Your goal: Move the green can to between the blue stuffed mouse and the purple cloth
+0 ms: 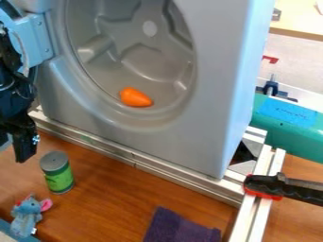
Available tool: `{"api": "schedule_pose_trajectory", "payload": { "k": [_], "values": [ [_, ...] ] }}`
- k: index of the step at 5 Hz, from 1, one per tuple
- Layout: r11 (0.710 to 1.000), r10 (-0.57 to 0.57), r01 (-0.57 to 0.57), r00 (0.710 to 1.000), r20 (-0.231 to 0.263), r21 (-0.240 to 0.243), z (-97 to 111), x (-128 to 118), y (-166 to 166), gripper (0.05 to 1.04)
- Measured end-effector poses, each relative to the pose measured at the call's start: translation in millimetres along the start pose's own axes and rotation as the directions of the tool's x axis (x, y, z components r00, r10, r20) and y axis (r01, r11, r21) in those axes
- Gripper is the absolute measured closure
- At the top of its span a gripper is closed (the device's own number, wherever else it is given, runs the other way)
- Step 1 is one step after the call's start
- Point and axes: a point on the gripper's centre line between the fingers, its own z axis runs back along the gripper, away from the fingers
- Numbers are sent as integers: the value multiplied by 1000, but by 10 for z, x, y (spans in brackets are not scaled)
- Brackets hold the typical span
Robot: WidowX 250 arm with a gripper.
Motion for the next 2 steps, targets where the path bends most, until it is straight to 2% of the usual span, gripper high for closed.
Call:
{"api": "schedule_pose_trajectory", "payload": {
  "k": [1,2],
  "values": [
    [1000,0,0,1000,-19,-16,-61,-10,-31,83],
    [998,11,-10,1000,19,-68,-88,211,-18,83]
  ]
}}
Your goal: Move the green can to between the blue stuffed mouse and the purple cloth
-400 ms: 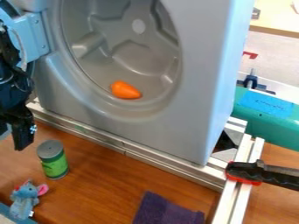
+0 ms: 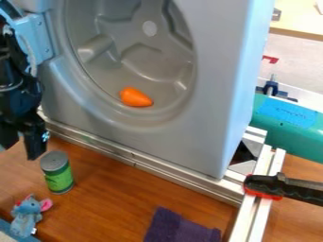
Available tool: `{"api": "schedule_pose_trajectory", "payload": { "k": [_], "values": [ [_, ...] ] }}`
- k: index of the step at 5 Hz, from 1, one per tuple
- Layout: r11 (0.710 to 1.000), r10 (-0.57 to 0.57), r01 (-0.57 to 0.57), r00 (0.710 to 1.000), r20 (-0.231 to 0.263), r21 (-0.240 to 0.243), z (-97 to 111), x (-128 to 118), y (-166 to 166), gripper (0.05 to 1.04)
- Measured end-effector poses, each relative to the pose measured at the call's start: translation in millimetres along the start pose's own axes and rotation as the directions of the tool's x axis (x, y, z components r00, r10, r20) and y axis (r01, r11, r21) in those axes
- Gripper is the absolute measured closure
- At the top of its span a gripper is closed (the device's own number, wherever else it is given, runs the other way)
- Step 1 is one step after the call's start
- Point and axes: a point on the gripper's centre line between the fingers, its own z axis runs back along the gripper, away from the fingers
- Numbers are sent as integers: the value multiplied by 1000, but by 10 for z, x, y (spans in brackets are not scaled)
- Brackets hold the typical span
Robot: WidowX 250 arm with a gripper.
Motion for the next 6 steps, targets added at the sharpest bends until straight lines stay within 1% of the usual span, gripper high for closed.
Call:
{"api": "schedule_pose_trajectory", "payload": {
  "k": [1,2,3,4,5,6],
  "values": [
    [1000,11,-10,998,60,-26,21,256,46,83],
    [998,14,-12,999,33,-56,-117,312,27,83],
    [999,-11,11,1000,2,-35,-206,331,-25,83],
    [999,-13,12,1000,-22,-35,-299,305,-15,83],
    [1000,-18,18,998,-53,-4,-349,262,37,83],
    [1000,-1,1,998,-56,8,-355,234,101,83]
  ]
}}
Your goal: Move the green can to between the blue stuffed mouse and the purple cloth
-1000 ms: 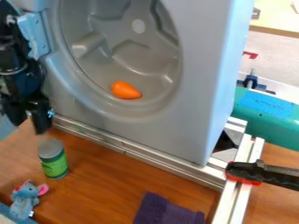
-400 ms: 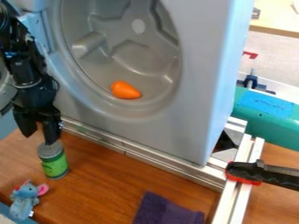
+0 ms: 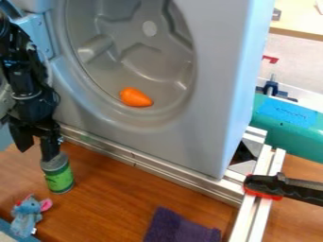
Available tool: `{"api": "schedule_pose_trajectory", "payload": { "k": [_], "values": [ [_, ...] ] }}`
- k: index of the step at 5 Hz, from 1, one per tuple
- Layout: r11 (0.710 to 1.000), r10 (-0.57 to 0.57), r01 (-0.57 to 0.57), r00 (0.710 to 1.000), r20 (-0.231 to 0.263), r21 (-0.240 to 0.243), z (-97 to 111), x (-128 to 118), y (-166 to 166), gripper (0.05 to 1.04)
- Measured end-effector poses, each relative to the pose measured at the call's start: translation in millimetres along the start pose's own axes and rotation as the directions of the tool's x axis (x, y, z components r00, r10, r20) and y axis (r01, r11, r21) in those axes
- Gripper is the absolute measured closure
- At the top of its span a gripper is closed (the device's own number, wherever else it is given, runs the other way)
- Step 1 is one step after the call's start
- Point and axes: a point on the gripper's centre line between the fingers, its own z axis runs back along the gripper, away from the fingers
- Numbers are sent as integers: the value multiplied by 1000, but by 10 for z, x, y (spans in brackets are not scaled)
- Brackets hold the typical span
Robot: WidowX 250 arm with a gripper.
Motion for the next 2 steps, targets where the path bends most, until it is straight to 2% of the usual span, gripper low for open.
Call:
{"api": "schedule_pose_trajectory", "payload": {
  "k": [1,2],
  "values": [
    [999,20,-21,1000,-12,-29,-73,-42,33,83],
    [1000,16,-15,999,42,-26,-111,47,33,83]
  ]
}}
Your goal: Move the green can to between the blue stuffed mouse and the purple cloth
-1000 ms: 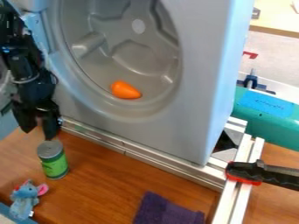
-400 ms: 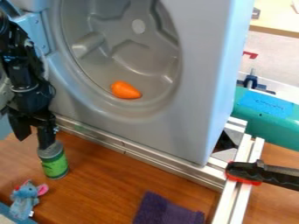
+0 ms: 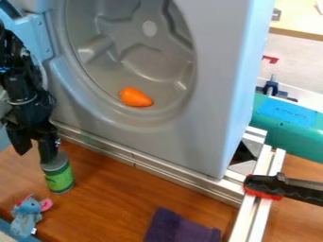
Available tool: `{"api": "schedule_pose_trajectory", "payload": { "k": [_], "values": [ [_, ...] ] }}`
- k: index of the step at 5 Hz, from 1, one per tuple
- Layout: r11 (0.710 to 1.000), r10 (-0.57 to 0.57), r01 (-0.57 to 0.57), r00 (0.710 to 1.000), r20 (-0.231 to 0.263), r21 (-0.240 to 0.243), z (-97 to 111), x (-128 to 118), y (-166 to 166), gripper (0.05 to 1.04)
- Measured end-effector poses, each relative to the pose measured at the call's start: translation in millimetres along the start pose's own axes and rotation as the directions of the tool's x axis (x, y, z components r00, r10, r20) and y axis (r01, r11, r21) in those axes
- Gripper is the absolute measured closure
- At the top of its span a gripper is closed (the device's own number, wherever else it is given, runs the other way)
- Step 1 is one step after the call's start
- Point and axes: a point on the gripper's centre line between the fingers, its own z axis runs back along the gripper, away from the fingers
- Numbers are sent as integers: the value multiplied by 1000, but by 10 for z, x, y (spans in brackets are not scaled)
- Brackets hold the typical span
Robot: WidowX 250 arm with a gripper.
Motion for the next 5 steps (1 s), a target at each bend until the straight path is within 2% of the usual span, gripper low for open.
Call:
{"api": "schedule_pose_trajectory", "payload": {
  "k": [1,2,3,4,5],
  "values": [
    [995,-4,9,999,49,-99,-69,36,-67,83],
    [962,15,8,997,82,-274,-121,15,-262,83],
    [927,15,0,999,39,-375,-152,-82,-539,83],
    [882,-45,38,999,-4,-469,-148,-222,-981,83],
    [853,-78,67,997,0,-518,-43,-226,-1261,83]
  ]
}}
